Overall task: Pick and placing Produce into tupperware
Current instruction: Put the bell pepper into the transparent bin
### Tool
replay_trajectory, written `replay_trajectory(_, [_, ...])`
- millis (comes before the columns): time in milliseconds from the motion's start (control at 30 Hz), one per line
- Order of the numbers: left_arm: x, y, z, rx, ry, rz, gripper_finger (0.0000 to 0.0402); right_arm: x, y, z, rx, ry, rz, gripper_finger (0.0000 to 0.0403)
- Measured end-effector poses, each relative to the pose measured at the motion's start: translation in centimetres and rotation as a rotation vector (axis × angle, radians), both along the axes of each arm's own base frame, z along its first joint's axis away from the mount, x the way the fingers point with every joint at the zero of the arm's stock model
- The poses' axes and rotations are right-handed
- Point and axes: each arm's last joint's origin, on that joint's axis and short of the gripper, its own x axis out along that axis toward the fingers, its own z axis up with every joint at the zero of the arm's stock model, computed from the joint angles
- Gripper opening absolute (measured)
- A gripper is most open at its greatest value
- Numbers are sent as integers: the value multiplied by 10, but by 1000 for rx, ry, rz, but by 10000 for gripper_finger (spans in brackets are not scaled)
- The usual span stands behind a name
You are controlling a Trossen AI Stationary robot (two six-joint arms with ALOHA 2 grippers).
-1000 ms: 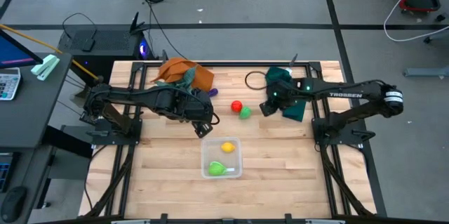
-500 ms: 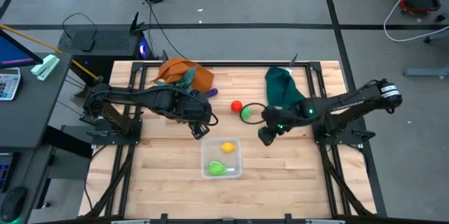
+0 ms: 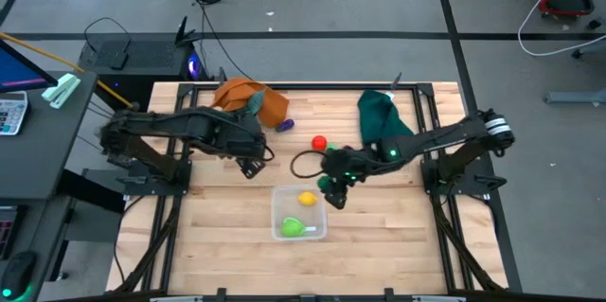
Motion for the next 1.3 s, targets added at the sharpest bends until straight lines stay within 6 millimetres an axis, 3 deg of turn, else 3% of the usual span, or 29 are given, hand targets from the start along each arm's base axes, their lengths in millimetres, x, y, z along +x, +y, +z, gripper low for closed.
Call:
replay_trajectory(200, [-29, 3, 22, 9, -109, 63, 168, 32, 3, 16, -133, -55, 139, 185])
replay_trajectory(433, [-53, 0, 38, 19, -215, 97, 168, 52, 11, 10, -252, -157, 266, 185])
replay_trajectory(733, [-59, -8, 40, 21, -247, 90, 166, 74, 19, -31, -156, -67, 339, 185])
replay_trajectory(1000, [-59, -8, 40, 21, -246, 89, 163, 80, 32, -64, -69, 51, 405, 185])
replay_trajectory(1300, [-59, -8, 40, 21, -246, 88, 156, 88, 32, -81, -34, 78, 389, 185])
